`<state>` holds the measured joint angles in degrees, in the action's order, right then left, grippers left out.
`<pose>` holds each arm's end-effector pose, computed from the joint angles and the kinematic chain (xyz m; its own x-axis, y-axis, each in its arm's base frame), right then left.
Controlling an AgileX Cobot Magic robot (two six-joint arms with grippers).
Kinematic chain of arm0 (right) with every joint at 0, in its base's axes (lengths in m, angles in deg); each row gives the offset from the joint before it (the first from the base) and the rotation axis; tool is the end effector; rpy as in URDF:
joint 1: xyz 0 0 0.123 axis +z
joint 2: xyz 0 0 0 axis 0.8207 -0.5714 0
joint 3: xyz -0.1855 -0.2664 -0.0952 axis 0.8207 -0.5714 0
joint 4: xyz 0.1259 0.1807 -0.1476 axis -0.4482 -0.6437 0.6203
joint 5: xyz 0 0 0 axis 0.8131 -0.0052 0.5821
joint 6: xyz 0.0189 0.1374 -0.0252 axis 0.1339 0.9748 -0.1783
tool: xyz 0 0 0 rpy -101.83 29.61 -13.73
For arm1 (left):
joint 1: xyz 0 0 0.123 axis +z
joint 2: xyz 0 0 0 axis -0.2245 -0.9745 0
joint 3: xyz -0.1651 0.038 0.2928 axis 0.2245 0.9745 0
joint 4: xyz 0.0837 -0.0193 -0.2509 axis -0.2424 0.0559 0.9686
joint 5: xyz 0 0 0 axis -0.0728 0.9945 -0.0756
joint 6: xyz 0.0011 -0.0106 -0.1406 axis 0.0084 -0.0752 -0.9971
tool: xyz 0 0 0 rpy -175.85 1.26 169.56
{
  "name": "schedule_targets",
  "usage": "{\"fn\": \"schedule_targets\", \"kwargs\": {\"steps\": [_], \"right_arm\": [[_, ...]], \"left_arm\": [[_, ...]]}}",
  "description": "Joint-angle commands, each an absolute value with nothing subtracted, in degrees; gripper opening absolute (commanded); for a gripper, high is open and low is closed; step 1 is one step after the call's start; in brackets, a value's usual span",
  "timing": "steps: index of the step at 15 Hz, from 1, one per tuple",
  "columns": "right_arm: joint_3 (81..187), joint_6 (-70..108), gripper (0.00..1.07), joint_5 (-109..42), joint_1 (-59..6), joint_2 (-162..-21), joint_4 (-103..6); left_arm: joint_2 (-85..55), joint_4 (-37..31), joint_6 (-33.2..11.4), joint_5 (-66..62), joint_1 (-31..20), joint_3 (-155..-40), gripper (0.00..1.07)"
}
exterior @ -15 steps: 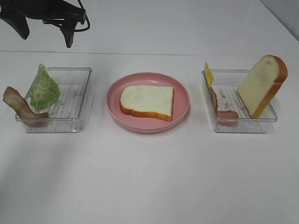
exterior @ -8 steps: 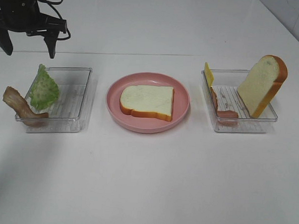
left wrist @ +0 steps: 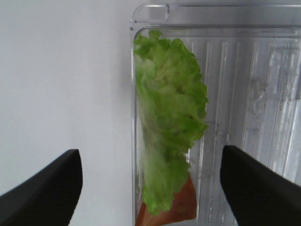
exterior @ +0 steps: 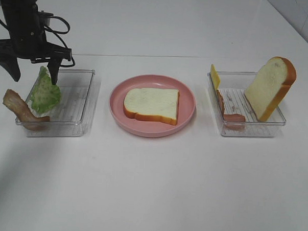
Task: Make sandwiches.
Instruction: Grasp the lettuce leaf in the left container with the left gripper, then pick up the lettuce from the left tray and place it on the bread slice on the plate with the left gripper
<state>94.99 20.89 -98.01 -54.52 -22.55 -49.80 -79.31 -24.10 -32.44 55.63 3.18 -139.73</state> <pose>-0.0035 0.0040 0.2613 -0.4502 -0.0361 -0.8922 -0.0507 0.9986 -0.0148 0.5256 -0.0758 0.1551 -0.9873 -0.0988 -0.1240 -0.1085 0.9914 0.0736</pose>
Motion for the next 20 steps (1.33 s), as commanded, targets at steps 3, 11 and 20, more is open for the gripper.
{"fn": "schedule_targets", "kwargs": {"steps": [3, 11, 20], "right_arm": [[94.8, 21.0, 0.8, -97.4, -54.9, -21.9, -49.8], [94.8, 21.0, 0.8, -97.4, -54.9, -21.9, -49.8], [94.8, 21.0, 0.8, -97.4, -54.9, -21.9, -49.8]], "left_arm": [[-81.0, -24.4, -31.8, 54.2, 3.2, -139.7, 0.63], [-81.1, -25.8, -31.9, 52.7, 3.2, -139.7, 0.0], [-72.1, -19.3, -29.1, 51.1, 3.2, -139.7, 0.0]]}}
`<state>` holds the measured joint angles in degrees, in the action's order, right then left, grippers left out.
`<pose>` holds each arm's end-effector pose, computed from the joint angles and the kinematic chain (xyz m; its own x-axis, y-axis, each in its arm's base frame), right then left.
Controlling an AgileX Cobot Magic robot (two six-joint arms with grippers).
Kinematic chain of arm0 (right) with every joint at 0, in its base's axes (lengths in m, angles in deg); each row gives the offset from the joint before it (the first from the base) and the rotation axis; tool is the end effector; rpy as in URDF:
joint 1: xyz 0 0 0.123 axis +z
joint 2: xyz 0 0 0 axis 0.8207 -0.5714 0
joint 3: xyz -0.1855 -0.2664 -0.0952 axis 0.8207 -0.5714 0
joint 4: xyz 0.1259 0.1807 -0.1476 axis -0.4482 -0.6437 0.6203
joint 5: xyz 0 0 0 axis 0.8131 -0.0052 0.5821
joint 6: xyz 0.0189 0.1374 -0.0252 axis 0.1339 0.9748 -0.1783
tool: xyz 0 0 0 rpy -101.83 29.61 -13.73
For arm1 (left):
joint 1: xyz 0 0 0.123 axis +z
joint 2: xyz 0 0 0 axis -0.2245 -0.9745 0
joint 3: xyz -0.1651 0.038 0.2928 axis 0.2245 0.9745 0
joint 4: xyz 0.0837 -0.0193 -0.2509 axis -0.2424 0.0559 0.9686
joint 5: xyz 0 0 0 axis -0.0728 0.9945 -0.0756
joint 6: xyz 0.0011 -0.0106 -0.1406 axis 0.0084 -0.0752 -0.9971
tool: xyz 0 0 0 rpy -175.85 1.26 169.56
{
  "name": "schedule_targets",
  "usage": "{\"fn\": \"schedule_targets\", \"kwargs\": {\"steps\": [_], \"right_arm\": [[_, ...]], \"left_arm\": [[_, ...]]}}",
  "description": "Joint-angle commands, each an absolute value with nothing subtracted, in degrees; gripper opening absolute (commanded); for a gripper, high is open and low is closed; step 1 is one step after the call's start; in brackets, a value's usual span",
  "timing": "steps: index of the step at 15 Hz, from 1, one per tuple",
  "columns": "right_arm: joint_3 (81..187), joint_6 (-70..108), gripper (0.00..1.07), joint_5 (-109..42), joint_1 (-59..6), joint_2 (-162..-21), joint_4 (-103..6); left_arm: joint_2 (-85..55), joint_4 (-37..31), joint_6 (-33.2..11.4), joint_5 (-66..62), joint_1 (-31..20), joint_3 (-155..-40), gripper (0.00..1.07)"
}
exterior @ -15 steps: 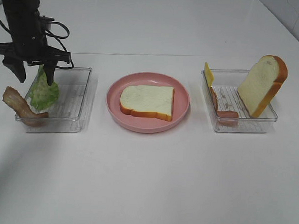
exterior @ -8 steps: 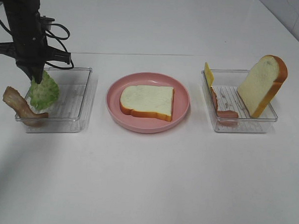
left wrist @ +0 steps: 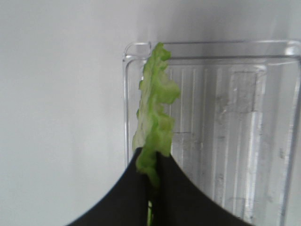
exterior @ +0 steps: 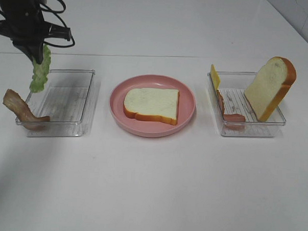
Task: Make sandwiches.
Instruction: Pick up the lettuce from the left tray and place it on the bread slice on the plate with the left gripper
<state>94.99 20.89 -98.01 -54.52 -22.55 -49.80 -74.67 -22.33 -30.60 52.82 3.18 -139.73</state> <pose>-0.0035 0.0040 0.2613 -0.4502 -0.0361 -0.8922 -0.0507 0.9986 -0.0148 0.5272 -0.0804 0.1989 -0.9681 -0.0787 -0.2380 -0.0847 0.9963 0.0150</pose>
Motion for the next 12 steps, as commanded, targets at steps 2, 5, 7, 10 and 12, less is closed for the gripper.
{"fn": "schedule_targets", "kwargs": {"steps": [2, 5, 7, 10, 12], "right_arm": [[94.8, 21.0, 0.8, -97.4, -54.9, -21.9, -49.8], [94.8, 21.0, 0.8, -97.4, -54.9, -21.9, -49.8], [94.8, 21.0, 0.8, -97.4, -54.9, -21.9, -49.8], [94.8, 21.0, 0.8, -97.4, -54.9, -21.9, -49.9], [94.8, 21.0, 0.8, -97.4, -54.9, -21.9, -49.9]], "left_arm": [[-69.6, -12.0, -27.0, 47.2, 3.2, -139.7, 0.0], [-69.3, 4.5, -21.5, 42.6, 2.5, -139.7, 0.0], [-69.6, 15.8, -16.1, 38.6, 0.5, -139.7, 0.0], [-71.8, 25.5, -11.2, 35.3, -3.3, -139.7, 0.0], [-74.7, 30.4, -9.1, 33.8, -6.0, -139.7, 0.0]]}}
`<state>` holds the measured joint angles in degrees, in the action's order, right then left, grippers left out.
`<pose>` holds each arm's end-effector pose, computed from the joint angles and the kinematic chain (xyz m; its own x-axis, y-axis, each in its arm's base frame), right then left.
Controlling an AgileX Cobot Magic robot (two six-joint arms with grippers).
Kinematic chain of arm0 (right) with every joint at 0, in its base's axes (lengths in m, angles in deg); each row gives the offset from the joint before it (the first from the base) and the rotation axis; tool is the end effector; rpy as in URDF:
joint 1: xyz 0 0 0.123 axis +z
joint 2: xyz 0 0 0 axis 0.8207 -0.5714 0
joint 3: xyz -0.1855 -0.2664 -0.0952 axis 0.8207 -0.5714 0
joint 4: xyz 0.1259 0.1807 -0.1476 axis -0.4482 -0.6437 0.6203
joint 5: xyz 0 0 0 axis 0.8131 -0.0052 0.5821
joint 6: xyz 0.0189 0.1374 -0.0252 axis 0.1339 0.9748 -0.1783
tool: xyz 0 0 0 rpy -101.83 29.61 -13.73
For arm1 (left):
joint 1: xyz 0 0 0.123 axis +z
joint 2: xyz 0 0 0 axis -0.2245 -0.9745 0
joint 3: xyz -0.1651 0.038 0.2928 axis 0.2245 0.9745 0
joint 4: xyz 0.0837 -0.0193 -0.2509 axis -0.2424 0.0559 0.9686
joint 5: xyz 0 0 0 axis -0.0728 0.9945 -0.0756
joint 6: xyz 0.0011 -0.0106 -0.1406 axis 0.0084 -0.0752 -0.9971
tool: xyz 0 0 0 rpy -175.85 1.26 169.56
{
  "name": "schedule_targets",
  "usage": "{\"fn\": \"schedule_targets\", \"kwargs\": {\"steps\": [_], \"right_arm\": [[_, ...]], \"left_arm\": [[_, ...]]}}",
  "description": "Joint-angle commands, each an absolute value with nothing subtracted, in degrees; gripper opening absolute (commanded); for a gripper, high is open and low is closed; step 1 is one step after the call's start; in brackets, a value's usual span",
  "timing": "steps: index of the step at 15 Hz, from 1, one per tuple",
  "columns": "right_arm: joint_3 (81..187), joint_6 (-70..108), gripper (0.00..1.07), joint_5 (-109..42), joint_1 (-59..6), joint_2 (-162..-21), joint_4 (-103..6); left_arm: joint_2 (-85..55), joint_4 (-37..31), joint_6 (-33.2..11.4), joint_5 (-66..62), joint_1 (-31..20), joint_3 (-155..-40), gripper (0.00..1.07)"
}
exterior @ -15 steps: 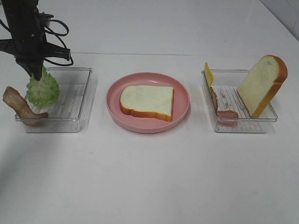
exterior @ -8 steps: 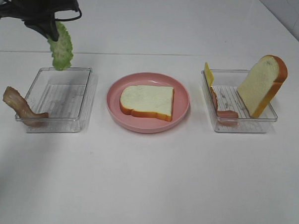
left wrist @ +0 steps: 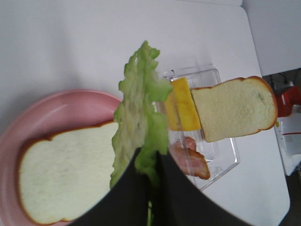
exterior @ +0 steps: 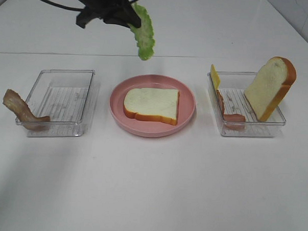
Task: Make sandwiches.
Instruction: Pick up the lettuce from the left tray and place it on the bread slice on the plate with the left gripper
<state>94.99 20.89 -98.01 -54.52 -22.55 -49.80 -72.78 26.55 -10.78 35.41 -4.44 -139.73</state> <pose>-0.0035 0.0040 0.2613 -0.4502 -0.0361 -0.8922 -0.0507 0.9986 -0.0148 0.5254 -0.2427 0.2630 -0.9064 -0.1432 -0.3974 0.1764 0.7265 -0.6641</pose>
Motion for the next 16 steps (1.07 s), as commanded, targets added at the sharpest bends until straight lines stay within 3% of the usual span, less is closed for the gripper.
{"fn": "schedule_targets", "kwargs": {"steps": [1, 7, 11, 13, 15, 16], "right_arm": [[94.8, 21.0, 0.8, -97.4, -54.9, -21.9, -49.9], [94.8, 21.0, 0.8, -97.4, -54.9, -21.9, -49.9], [94.8, 21.0, 0.8, -97.4, -54.9, -21.9, -49.9], [94.8, 21.0, 0.8, -97.4, -54.9, -21.9, -49.9], [94.8, 21.0, 0.8, -97.4, -54.9, -21.9, -49.9], [94.8, 21.0, 0.8, -97.4, -54.9, -21.9, -49.9]], "left_arm": [[-76.1, 31.9, -8.5, 33.6, -7.4, -139.7, 0.0], [-84.4, 36.5, -7.1, 33.0, -11.2, -139.7, 0.0], [-85.1, 32.5, -8.7, 33.7, -10.2, -139.7, 0.0], [-85.1, 27.1, -13.4, 34.0, -10.1, -139.7, 0.0], [-85.1, 22.7, -17.3, 34.4, -10.1, -139.7, 0.17], [-85.1, 21.8, -17.8, 34.4, -10.1, -139.7, 0.32]]}}
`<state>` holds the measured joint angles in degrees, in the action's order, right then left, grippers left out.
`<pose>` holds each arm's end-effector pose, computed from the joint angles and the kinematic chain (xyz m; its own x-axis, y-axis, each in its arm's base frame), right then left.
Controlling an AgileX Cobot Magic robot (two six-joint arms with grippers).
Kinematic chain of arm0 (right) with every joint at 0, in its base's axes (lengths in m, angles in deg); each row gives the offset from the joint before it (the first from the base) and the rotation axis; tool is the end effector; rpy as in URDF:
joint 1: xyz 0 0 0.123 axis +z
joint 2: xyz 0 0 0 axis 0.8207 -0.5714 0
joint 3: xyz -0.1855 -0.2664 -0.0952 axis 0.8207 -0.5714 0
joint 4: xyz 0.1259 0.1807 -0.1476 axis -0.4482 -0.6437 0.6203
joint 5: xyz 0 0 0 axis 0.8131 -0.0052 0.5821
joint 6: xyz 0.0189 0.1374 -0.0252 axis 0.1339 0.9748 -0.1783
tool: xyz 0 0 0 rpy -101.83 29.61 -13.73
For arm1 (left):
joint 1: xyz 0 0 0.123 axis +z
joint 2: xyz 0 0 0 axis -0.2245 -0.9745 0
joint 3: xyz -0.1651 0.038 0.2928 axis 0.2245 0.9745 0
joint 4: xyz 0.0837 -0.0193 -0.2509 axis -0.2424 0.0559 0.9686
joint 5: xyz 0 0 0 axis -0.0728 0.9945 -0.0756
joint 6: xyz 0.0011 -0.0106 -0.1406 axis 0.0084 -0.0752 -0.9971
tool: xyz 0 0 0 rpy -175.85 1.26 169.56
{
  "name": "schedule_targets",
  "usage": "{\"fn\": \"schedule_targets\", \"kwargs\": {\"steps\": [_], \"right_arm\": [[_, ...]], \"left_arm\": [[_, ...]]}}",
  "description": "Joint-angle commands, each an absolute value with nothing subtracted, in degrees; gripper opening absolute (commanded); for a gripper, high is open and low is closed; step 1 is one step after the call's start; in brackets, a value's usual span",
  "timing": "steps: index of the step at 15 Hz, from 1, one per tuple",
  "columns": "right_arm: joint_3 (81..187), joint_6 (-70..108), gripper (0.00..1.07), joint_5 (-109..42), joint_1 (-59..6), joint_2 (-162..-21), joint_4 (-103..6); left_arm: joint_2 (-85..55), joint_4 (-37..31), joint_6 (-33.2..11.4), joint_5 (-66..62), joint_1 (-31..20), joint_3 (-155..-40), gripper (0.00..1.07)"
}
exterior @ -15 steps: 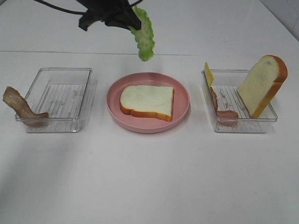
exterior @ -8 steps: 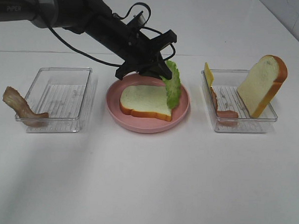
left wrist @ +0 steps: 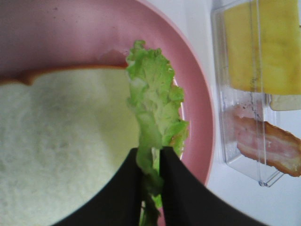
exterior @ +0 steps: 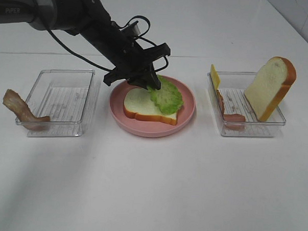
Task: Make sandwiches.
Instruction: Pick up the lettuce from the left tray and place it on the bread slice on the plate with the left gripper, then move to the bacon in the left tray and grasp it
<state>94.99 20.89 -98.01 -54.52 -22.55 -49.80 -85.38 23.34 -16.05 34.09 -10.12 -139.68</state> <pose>-0.0035 0.0040 0.2613 -0.4502 -0.0361 -0.8922 -0.0507 0.9986 -0.0148 0.5176 -0.2952 0.1310 -0.9783 -0.0828 -0.1901 0.0533 0.7858 -0.6162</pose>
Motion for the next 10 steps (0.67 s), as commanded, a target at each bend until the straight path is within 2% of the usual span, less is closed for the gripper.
{"fn": "schedule_targets", "kwargs": {"steps": [1, 2, 3, 7, 10], "right_arm": [[94.8, 21.0, 0.8, -97.4, -54.9, -21.9, -49.9], [94.8, 21.0, 0.8, -97.4, -54.9, -21.9, -49.9], [94.8, 21.0, 0.8, -97.4, -54.9, -21.9, -49.9], [94.8, 21.0, 0.8, -97.4, -54.9, -21.9, -49.9], [94.8, 21.0, 0.8, -97.4, -54.9, -21.9, -50.0]], "left_arm": [[-85.1, 21.7, -17.8, 34.1, -10.1, -139.7, 0.51], [-84.8, 21.5, -17.5, 33.5, -10.1, -139.7, 0.67], [-83.9, 20.0, -16.1, 33.0, -10.1, -139.7, 0.76], [-80.3, 12.2, -16.7, 34.0, -9.7, -139.7, 0.77], [-75.2, 5.6, -19.6, 41.1, -6.6, -139.7, 0.76]]}}
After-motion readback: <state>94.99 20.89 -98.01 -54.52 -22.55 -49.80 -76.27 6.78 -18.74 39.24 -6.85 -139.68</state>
